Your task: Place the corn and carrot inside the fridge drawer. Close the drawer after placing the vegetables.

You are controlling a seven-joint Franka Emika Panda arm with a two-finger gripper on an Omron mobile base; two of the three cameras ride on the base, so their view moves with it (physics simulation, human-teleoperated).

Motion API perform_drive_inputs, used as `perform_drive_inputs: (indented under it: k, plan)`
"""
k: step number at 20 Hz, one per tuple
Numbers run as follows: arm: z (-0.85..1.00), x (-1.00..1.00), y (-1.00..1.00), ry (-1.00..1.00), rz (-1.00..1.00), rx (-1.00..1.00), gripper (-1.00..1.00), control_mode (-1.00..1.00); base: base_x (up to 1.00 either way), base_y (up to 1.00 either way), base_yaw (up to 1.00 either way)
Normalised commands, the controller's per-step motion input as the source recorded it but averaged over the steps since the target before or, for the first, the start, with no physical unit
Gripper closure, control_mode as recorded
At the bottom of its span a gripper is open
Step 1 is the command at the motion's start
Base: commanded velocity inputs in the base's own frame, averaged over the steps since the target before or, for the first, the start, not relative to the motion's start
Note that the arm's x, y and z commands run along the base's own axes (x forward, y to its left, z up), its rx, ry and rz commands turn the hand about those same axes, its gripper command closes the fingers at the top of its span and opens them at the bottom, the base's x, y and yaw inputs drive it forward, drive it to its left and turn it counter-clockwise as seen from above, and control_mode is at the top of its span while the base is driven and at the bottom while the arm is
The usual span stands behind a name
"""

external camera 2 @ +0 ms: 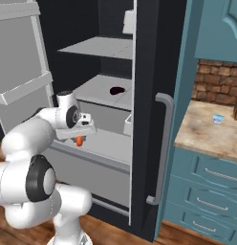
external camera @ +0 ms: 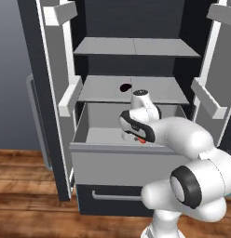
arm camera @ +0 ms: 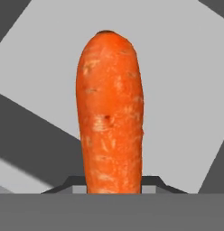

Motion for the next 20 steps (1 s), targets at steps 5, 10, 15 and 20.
perform_drive_inputs:
  k: [5, 10, 15, 20]
  plan:
    - [-0.34, 0.38, -0.03, 0.03, 0.44, 0.00, 1.00, -1.00, 0.00, 0.00, 0.00]
    - [-0.74, -0.31, 0.25, 0.02, 0.34, 0.00, 1.00, -1.00, 0.00, 0.00, 0.00]
    - [-0.16, -0.99, 0.13, 0.00, 0.17, 0.00, 1.00, -1.00, 0.00, 0.00, 0.00]
    - [0.10, 0.80, -0.01, 0.05, 0.02, 0.06, 1.00, -1.00, 0.00, 0.00, 0.00]
